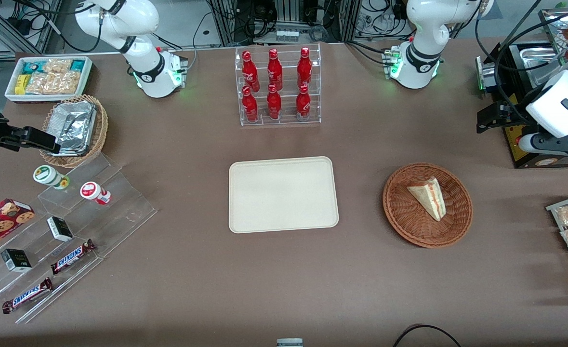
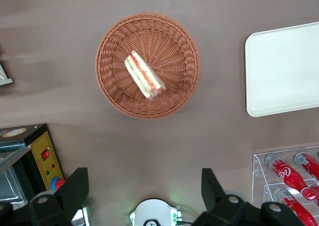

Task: Place sandwich from basket to tray
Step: 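Move the left gripper over the wrapped sandwich in the wicker basket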

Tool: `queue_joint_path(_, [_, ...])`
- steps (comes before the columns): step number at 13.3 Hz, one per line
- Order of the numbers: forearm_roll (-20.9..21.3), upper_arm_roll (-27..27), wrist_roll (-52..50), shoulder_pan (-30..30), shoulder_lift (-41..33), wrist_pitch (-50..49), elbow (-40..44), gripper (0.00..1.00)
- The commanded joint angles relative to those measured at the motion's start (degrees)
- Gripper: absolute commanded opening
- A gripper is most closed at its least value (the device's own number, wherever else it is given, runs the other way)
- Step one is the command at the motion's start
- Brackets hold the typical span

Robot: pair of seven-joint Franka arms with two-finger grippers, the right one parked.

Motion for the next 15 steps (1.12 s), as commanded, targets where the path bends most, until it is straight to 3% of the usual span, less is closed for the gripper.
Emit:
queue_joint_path(1, [-0.3, -0.35, -0.04, 0.12, -1.92, -0.01, -0.52, 1.0])
queue_joint_path(3, [0.41, -0.35, -0.04, 0.12, -1.41, 0.43, -1.22, 1.0])
queue_joint_path(8, [1.03, -0.26, -0.22, 0.38, -0.44, 9.29, -12.98, 1.0])
queue_joint_path(15, [1.2, -0.09, -0.83, 0.38, -0.87, 35.46, -33.81, 1.0])
